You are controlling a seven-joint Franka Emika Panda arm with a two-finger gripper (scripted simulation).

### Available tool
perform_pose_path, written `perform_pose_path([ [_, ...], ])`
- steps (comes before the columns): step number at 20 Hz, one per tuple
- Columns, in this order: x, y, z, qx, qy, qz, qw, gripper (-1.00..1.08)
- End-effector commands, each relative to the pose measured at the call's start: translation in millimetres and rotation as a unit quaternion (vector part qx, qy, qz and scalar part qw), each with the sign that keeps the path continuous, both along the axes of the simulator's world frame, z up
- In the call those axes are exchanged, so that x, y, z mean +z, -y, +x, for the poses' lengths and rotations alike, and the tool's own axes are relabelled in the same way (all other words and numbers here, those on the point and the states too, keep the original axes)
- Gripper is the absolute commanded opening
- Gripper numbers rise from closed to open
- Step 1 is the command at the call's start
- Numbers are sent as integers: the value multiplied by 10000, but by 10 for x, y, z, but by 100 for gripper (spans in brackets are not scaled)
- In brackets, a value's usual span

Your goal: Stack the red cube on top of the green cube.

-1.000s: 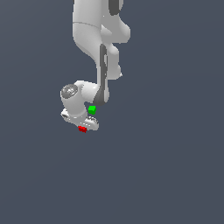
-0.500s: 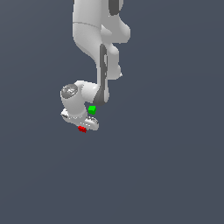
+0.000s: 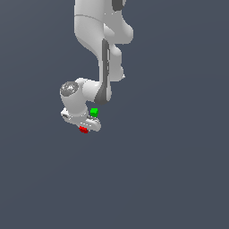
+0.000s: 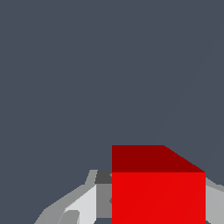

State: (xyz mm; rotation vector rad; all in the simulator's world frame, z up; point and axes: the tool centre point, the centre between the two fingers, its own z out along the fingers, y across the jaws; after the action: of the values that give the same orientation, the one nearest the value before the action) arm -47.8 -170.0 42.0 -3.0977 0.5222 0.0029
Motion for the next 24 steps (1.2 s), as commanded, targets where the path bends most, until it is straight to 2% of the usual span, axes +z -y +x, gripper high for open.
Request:
perform_pose_path([
  [1,150,0,2,0,9,-2,10000,-100],
  [11,724,2,4,0,9,-2,10000,-100],
  [18,761,2,2,0,13,-4,10000,-100],
  [24,721,-26,-97,0,13,-4,10000,-100],
])
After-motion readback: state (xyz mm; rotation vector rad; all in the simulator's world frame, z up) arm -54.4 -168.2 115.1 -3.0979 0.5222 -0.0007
